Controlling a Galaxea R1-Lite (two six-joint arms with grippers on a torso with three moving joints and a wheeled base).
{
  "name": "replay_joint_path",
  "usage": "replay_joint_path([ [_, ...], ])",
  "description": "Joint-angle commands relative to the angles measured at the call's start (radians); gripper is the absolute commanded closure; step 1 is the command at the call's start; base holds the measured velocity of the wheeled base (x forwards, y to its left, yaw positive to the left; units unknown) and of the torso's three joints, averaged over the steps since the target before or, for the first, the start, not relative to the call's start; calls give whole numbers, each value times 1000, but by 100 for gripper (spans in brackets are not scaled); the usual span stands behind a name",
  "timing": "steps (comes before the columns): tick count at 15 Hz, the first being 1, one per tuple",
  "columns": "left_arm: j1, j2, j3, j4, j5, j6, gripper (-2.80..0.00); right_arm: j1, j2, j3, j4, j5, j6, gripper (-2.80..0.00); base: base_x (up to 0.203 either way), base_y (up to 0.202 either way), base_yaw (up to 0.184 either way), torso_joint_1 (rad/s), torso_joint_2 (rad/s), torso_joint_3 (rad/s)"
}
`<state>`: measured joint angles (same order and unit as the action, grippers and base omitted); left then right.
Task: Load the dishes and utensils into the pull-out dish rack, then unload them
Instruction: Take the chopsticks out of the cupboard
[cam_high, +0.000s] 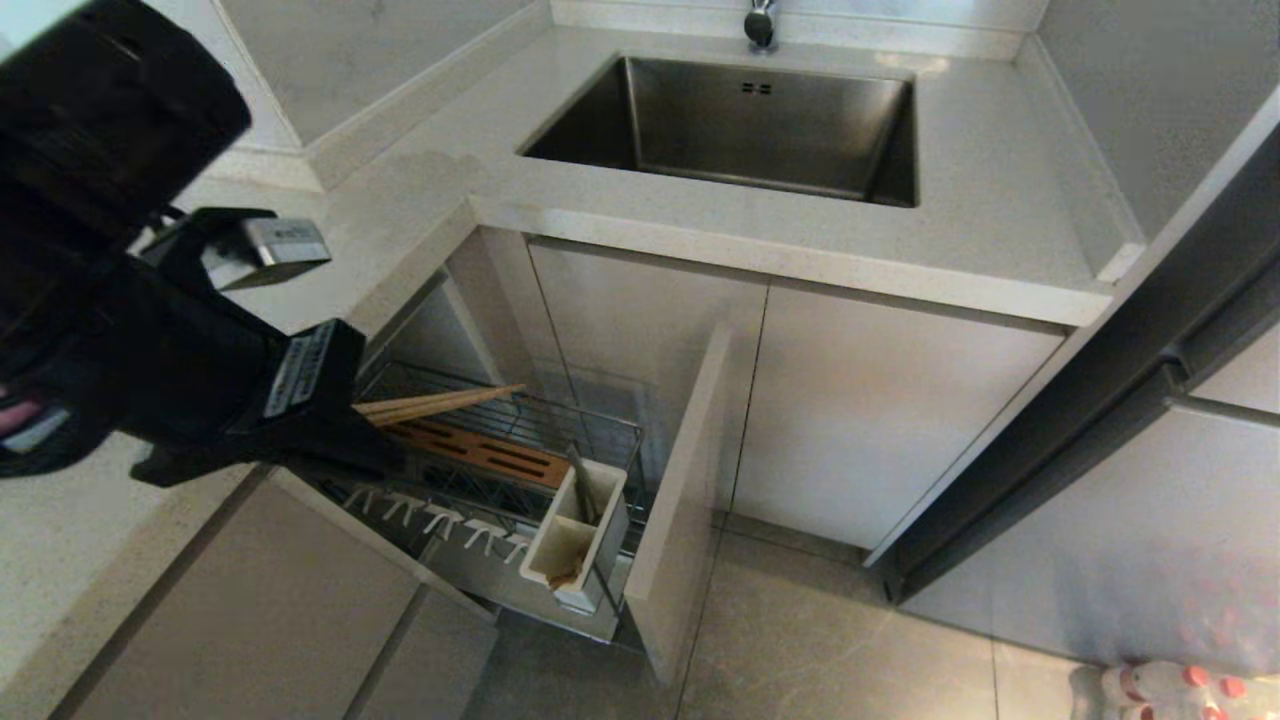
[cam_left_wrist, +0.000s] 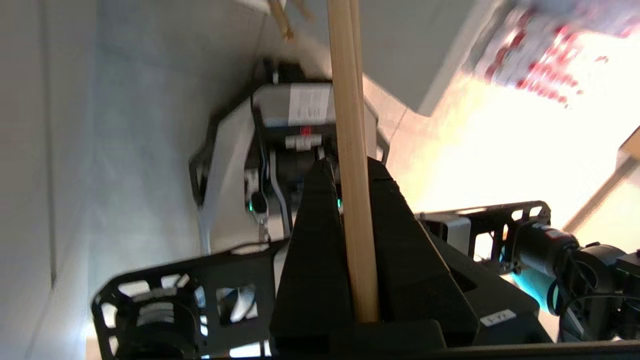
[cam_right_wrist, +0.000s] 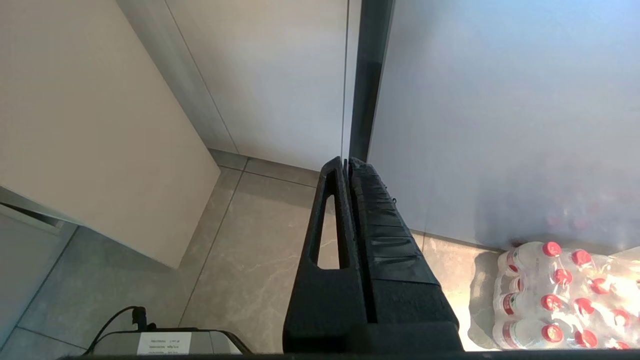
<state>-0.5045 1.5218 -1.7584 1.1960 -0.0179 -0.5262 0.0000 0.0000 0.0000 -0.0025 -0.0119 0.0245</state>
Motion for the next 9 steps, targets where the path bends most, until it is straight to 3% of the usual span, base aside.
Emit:
replay_joint_path([
  [1,-9,-74,-11,5,13,-3,0,0,1,0,-1,0,0,0,0,0,0,0,0,0],
  [3,-13,-119,-25,4,72,-3,0,0,0,0,-1,0,0,0,0,0,0,0,0,0],
  [9,0,-195,-65,-6,353,-14,0,0,0,0,-1,0,0,0,0,0,0,0,0,0],
])
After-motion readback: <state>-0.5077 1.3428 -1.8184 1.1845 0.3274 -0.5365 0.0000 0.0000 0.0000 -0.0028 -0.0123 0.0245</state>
